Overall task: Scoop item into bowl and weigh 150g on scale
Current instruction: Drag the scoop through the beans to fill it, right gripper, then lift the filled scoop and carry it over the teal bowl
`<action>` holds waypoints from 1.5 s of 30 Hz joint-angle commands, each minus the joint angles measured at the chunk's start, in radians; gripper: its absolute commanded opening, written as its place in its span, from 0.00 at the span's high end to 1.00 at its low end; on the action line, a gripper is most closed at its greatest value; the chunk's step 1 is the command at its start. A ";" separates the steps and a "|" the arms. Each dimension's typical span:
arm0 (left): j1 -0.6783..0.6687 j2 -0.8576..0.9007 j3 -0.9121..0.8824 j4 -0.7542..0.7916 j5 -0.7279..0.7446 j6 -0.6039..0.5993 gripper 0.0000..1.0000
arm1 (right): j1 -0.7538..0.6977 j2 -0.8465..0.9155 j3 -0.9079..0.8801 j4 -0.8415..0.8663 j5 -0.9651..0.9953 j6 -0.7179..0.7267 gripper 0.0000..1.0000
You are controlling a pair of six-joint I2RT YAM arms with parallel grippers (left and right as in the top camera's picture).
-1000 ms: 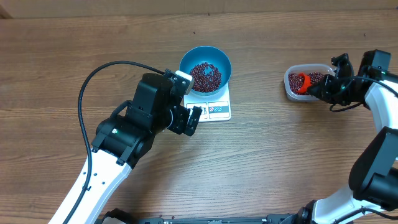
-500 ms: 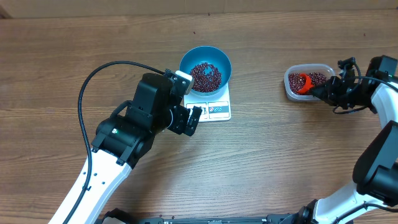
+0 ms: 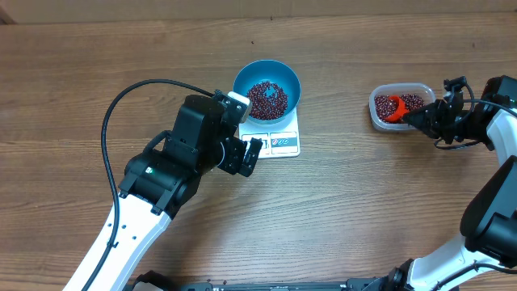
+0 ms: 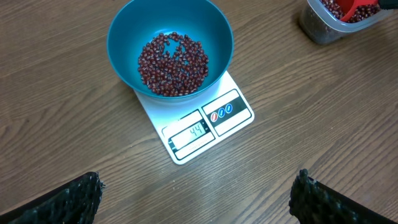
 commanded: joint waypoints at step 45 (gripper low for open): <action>0.005 0.005 -0.011 0.003 0.008 0.022 0.00 | -0.108 0.002 0.022 -0.053 -0.528 -0.034 0.97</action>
